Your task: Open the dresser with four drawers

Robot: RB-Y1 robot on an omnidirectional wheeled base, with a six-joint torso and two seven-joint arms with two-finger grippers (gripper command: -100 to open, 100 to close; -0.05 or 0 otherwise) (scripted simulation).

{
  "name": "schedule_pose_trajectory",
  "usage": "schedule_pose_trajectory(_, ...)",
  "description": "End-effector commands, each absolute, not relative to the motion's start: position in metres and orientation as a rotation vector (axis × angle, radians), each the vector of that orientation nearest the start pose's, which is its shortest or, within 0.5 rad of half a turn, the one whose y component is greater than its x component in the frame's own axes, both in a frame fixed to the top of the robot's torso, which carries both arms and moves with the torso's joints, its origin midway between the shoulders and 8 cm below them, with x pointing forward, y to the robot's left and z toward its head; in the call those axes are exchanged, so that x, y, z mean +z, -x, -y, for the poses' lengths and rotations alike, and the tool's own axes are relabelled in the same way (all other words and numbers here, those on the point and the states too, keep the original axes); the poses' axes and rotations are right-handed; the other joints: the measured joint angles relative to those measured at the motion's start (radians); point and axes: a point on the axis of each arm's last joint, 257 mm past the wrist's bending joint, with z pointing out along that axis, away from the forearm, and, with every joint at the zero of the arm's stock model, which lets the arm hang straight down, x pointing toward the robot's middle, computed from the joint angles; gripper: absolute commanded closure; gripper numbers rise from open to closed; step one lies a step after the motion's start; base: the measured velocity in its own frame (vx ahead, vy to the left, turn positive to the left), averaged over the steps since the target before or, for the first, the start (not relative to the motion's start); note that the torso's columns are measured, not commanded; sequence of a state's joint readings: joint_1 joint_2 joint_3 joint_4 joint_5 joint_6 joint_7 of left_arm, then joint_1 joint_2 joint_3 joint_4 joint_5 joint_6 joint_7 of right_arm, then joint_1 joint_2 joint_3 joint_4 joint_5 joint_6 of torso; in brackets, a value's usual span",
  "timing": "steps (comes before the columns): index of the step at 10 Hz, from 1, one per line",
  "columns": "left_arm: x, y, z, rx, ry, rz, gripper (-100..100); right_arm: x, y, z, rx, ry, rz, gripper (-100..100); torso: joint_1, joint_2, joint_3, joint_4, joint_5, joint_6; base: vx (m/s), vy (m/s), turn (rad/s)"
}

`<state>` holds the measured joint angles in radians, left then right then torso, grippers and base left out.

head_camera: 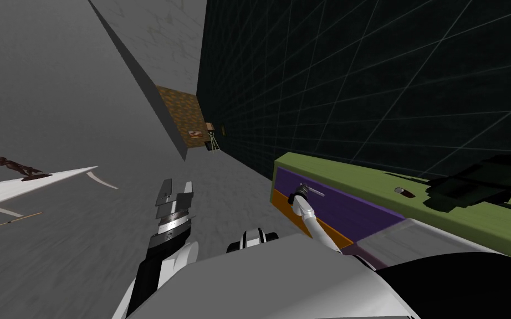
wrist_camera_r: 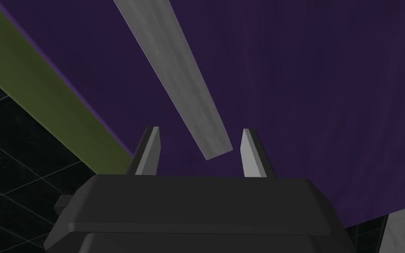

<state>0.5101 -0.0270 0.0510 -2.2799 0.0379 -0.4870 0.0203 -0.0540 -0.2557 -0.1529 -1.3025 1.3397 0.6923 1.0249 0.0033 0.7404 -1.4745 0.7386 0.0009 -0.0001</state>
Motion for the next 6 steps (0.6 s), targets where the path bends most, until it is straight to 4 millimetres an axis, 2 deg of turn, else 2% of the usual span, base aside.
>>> schedule_pose_trajectory(1, 0.0196, -0.3403, -0.3052, -1.284, 0.719, -0.570, 0, -0.2863, -0.4488, 0.5436, -1.465, 0.248, -1.925, 100, 0.000, 0.001, 0.001, -0.002, -0.003, -0.002, -0.129, 0.123, -0.006)
schedule_pose_trajectory(4, 0.0196, -0.3403, -0.3052, -1.284, 0.719, -0.570, 0, -0.2837, -0.4525, 0.5367, -1.461, 0.250, -1.924, 100, -0.002, -0.003, -0.002, -0.001, -0.001, 0.000, -0.120, 0.161, -0.010)
schedule_pose_trajectory(5, 0.0196, -0.3403, -0.3052, -1.284, 0.719, -0.570, 0, -0.2838, -0.4519, 0.5382, -1.461, 0.249, -1.924, 100, -0.004, -0.003, -0.002, -0.001, -0.001, 0.000, -0.059, 0.068, -0.006)
schedule_pose_trajectory(6, 0.0195, -0.3403, -0.3053, -1.284, 0.718, -0.570, 0, -0.2850, -0.4501, 0.5409, -1.463, 0.248, -1.924, -100, -0.009, -0.006, -0.003, -0.001, -0.002, 0.000, 0.045, -0.055, 0.006)
